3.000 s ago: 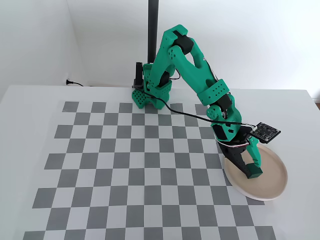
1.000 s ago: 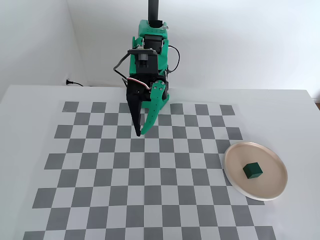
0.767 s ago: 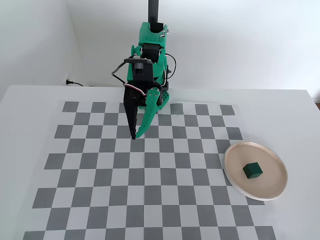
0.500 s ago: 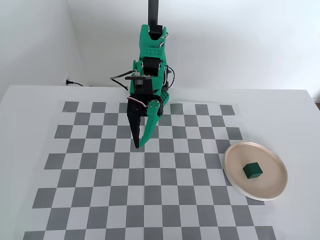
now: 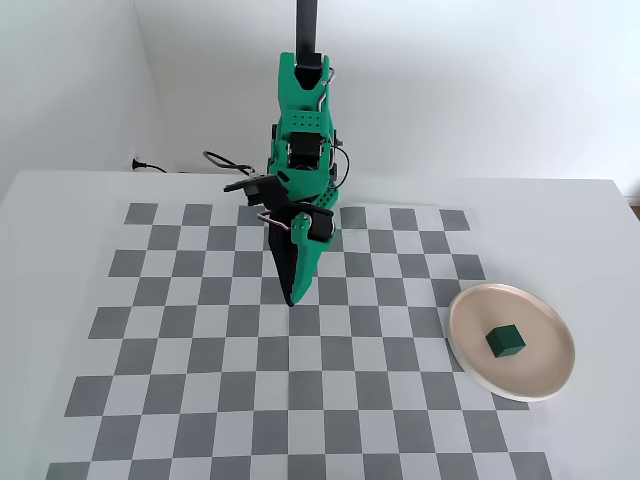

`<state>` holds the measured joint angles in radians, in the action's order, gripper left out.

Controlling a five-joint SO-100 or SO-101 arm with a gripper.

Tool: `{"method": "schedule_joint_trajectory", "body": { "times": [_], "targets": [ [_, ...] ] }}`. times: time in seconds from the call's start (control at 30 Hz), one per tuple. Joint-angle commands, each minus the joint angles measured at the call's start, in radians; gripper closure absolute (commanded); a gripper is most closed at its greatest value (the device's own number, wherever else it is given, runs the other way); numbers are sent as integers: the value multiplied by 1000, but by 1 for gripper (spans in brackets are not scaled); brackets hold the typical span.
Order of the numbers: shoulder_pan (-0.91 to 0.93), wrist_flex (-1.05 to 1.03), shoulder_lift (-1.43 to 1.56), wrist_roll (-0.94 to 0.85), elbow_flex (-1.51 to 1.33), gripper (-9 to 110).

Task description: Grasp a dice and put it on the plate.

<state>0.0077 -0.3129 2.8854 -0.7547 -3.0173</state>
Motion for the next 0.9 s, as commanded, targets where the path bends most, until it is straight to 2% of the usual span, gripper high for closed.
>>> {"method": "schedule_joint_trajectory", "body": {
  "times": [0.0,0.13,0.27,0.43,0.63,0.7,0.87],
  "targets": [
    [0,-61,32,129,9,106],
    [5,-63,38,298,2,106],
    [37,29,61,428,-78,106],
    [11,-137,149,480,-78,106],
    [9,-479,399,781,-78,106],
    [-11,-571,451,805,-78,106],
    [3,-618,451,798,-78,106]
  ]
}}
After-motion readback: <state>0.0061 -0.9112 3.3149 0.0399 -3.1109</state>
